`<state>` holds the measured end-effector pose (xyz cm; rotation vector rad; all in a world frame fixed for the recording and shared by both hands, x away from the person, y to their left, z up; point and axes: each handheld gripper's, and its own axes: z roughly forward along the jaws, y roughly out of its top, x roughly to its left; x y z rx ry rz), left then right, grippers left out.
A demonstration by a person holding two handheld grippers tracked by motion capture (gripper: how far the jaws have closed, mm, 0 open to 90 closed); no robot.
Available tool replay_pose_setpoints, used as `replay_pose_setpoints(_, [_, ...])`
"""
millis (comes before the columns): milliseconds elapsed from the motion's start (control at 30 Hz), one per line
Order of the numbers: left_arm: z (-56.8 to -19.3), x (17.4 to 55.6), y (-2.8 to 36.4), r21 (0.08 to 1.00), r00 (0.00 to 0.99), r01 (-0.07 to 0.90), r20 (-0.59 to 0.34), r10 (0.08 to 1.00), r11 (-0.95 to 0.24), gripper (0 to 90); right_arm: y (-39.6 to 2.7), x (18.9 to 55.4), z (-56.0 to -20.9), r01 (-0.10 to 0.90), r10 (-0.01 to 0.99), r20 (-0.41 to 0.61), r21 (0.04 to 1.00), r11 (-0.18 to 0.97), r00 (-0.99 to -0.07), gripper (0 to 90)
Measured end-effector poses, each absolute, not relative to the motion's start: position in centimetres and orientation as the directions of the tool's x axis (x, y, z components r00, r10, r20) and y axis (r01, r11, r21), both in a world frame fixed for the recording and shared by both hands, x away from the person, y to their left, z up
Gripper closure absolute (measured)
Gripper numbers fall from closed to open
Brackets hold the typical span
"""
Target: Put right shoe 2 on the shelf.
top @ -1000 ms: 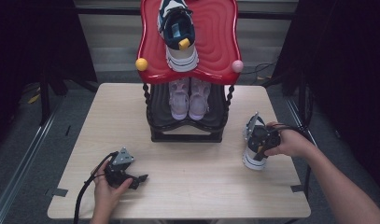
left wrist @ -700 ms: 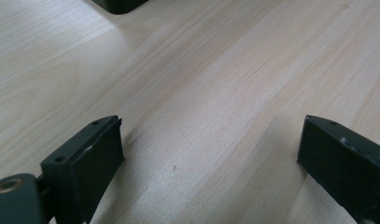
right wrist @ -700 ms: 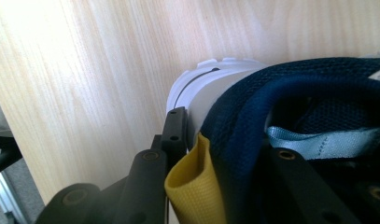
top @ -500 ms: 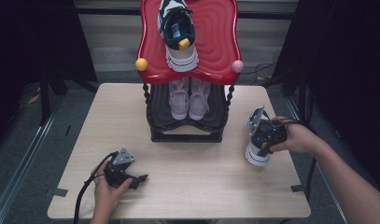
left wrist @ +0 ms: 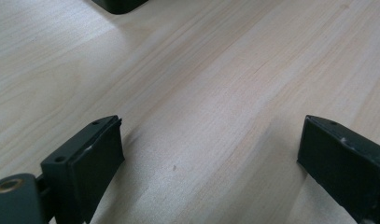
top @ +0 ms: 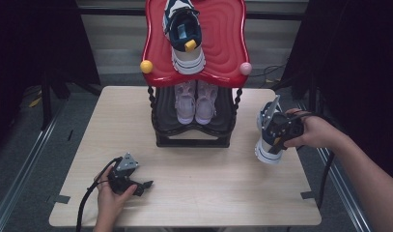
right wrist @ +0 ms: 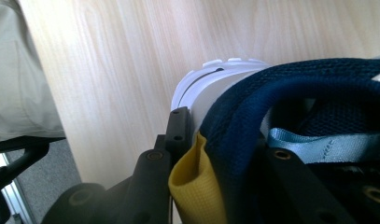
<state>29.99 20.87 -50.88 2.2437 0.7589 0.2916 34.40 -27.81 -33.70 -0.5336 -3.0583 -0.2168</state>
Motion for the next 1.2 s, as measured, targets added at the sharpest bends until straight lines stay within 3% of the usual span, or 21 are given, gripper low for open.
replay_pose_setpoints(700, [-50.9,30.0,20.9,0.711,0.800,0.433,-0.019,0.600,-0.554,6.3,-26.9,34.4,-24.8,0.336,0.339,0.010,0.152,0.929,-0.941,72.0])
replay_pose_setpoints(1200, [-50.8,30.0,20.9,0.704,0.803,0.431,-0.014,0.596,-0.564,6.3,-26.2,33.2,-16.5,0.308,0.328,-0.099,0.177,0.935,-0.940,72.2])
